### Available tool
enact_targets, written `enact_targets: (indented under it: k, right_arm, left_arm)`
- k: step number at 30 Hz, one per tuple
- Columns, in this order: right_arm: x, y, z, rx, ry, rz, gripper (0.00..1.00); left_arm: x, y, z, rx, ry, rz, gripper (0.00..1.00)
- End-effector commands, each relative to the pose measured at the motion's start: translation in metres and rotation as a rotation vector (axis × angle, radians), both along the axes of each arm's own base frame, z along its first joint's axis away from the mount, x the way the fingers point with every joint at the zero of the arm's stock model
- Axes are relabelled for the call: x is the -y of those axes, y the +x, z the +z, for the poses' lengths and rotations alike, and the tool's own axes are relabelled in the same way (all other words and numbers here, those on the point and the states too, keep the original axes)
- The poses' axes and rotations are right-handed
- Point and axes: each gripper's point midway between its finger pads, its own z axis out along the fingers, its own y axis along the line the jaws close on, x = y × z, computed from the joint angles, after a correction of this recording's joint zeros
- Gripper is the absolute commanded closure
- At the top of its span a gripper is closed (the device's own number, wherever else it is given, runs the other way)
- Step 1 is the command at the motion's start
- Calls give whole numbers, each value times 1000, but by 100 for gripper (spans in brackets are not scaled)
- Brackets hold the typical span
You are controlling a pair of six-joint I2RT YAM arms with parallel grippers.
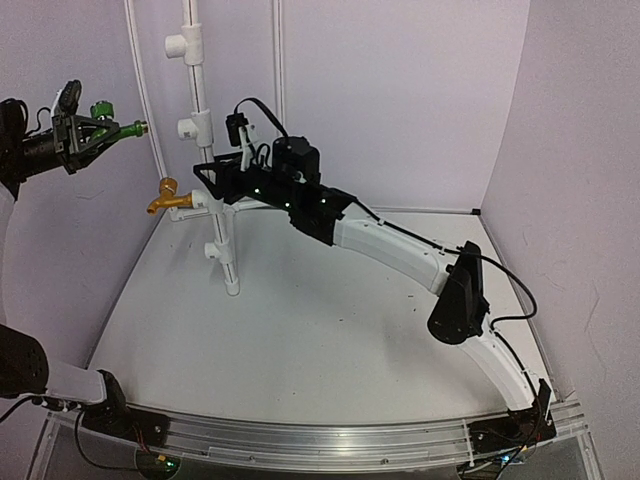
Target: Install the water faucets
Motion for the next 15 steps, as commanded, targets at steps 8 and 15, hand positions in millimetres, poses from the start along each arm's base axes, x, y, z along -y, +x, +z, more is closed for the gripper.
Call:
enact_targets:
  k: [8,15]
  right_arm:
    - [16,3,47,84,115,-70,95]
    - [54,7,84,110,114,-70,100]
  left_arm:
    - [2,-12,11,85,41,11,100]
    - [5,-17,13,184,88,-27,100]
